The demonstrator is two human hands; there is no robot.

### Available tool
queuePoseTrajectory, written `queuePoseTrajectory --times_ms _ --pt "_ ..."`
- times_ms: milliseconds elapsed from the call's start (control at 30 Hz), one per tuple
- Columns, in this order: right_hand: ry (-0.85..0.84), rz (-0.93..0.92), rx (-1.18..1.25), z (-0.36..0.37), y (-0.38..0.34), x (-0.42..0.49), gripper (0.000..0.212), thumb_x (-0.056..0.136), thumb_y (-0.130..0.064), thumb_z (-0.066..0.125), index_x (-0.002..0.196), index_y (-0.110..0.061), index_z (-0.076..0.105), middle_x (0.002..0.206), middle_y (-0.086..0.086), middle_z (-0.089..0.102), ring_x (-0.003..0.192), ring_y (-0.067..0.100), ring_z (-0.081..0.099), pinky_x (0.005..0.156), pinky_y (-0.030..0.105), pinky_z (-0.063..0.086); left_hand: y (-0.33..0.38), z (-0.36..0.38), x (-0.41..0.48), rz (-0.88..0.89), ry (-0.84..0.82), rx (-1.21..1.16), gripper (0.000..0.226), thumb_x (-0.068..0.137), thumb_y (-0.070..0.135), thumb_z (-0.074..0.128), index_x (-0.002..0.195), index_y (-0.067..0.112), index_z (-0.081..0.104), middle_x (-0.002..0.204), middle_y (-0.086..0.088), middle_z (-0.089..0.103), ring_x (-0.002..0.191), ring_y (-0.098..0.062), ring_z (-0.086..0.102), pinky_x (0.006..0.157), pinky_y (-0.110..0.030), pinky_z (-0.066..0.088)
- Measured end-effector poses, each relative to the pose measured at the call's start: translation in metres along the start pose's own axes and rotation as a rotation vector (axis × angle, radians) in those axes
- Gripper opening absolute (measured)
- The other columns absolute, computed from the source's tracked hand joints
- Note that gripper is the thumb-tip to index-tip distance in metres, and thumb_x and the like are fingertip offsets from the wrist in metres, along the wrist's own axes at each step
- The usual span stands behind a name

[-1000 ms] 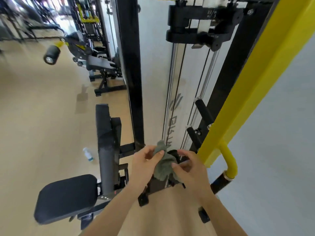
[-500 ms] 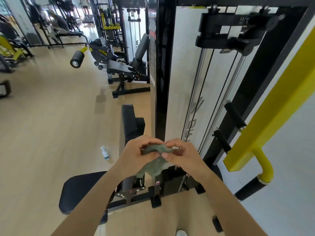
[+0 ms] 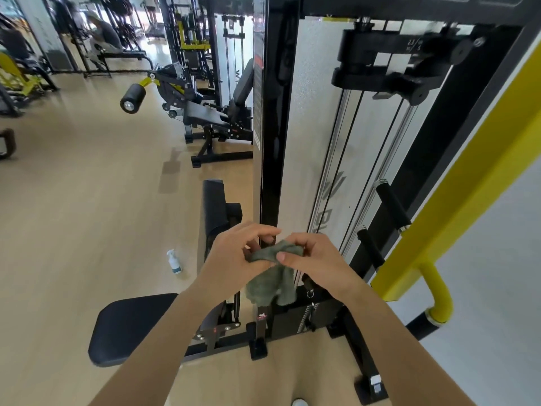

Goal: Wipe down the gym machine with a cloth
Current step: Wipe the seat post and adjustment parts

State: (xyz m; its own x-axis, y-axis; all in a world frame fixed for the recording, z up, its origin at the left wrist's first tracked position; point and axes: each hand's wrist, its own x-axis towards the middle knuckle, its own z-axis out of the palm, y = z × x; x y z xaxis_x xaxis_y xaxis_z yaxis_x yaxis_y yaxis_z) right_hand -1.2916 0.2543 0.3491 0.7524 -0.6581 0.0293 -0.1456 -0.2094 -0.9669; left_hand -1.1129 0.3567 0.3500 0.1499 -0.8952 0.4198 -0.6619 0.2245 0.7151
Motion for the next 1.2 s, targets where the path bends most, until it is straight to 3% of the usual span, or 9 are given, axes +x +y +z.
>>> queuePoseTrajectory --times_ms 100,200,400,567,733,833,900,1033,1200 --pt "0.117 -0.077 -0.047 -0.011 0.002 0.001 0.008 0.088 -0.014 0.076 0.092 -0.021 0.075 0.086 -0.004 0.073 0.088 0.015 0.067 0.084 0.039 0.054 -0.008 -0.005 0.001 -0.181 -0.055 -0.003 0.058 0.072 0.024 0.090 0.125 0.031 0.068 0.094 0.018 0.073 0.074 -0.006 0.067 0.072 -0.021 0.057" --pt "0.173 -0.109 -0.085 -0.019 0.001 0.004 0.017 0.084 -0.011 0.079 0.086 -0.027 0.074 0.085 -0.005 0.073 0.084 0.016 0.067 0.085 0.048 0.054 -0.013 -0.014 0.005 -0.266 -0.161 -0.069 0.037 0.073 0.027 0.090 0.107 0.030 0.076 0.084 0.014 0.076 0.076 -0.006 0.073 0.072 -0.025 0.060" --pt "0.202 -0.094 -0.018 -0.044 -0.006 0.018 0.011 0.079 -0.005 0.081 0.085 -0.012 0.075 0.081 0.001 0.071 0.081 0.020 0.067 0.083 0.041 0.060 -0.026 -0.039 0.018 -0.374 -0.196 -0.220 0.010 0.082 0.018 0.082 0.089 0.013 0.078 0.082 -0.002 0.077 0.076 -0.016 0.074 0.071 -0.033 0.060" --pt "0.221 -0.113 -0.026 -0.069 -0.022 0.044 0.007 0.084 -0.008 0.079 0.088 -0.012 0.076 0.082 0.003 0.070 0.080 0.016 0.063 0.078 0.030 0.055 -0.026 -0.061 0.051 -0.321 0.004 -0.379 0.014 0.094 0.010 0.068 0.091 0.016 0.080 0.079 -0.003 0.074 0.067 -0.010 0.063 0.057 -0.020 0.049" --pt "0.437 -0.100 -0.092 -0.083 -0.041 0.089 0.002 0.085 -0.015 0.079 0.084 -0.014 0.077 0.075 -0.004 0.070 0.071 0.006 0.063 0.070 0.025 0.052 -0.023 -0.058 0.105 -0.282 0.275 -0.318 0.015 0.093 0.015 0.071 0.083 0.023 0.079 0.063 0.012 0.068 0.055 0.000 0.056 0.057 -0.015 0.042" --pt "0.565 -0.062 -0.006 -0.083 -0.049 0.114 0.001 0.084 -0.016 0.079 0.084 -0.016 0.078 0.064 -0.007 0.067 0.055 0.002 0.058 0.054 0.018 0.044 -0.027 -0.048 0.132 -0.303 0.440 -0.323 0.019 0.092 0.019 0.074 0.080 0.033 0.078 0.060 0.013 0.068 0.057 -0.005 0.059 0.061 -0.022 0.047" --pt "0.599 -0.008 0.149 -0.079 -0.053 0.127 0.008 0.088 -0.011 0.074 0.095 -0.007 0.077 0.065 0.001 0.069 0.053 0.010 0.060 0.051 0.021 0.047 -0.029 -0.039 0.145 -0.357 0.508 -0.414 0.016 0.094 0.018 0.071 0.083 0.027 0.077 0.061 0.008 0.069 0.060 -0.013 0.061 0.060 -0.024 0.051" --pt "0.461 -0.022 0.362 -0.064 -0.059 0.142 0.016 0.095 -0.011 0.065 0.106 -0.019 0.074 0.098 0.002 0.074 0.091 0.016 0.069 0.086 0.035 0.058 -0.029 -0.020 0.162 -0.377 0.583 -0.664 0.010 0.098 0.013 0.064 0.097 0.015 0.073 0.086 -0.005 0.076 0.084 -0.025 0.072 0.074 -0.029 0.059" --pt "0.321 -0.177 0.444 -0.042 -0.039 0.143 0.057 0.092 0.004 0.062 0.141 -0.023 0.048 0.127 -0.001 0.069 0.120 0.021 0.064 0.100 0.039 0.052 -0.037 0.004 0.150 -0.224 0.560 -0.696 0.019 0.098 0.006 0.063 0.117 0.008 0.059 0.123 -0.012 0.069 0.120 -0.026 0.065 0.100 -0.047 0.053"
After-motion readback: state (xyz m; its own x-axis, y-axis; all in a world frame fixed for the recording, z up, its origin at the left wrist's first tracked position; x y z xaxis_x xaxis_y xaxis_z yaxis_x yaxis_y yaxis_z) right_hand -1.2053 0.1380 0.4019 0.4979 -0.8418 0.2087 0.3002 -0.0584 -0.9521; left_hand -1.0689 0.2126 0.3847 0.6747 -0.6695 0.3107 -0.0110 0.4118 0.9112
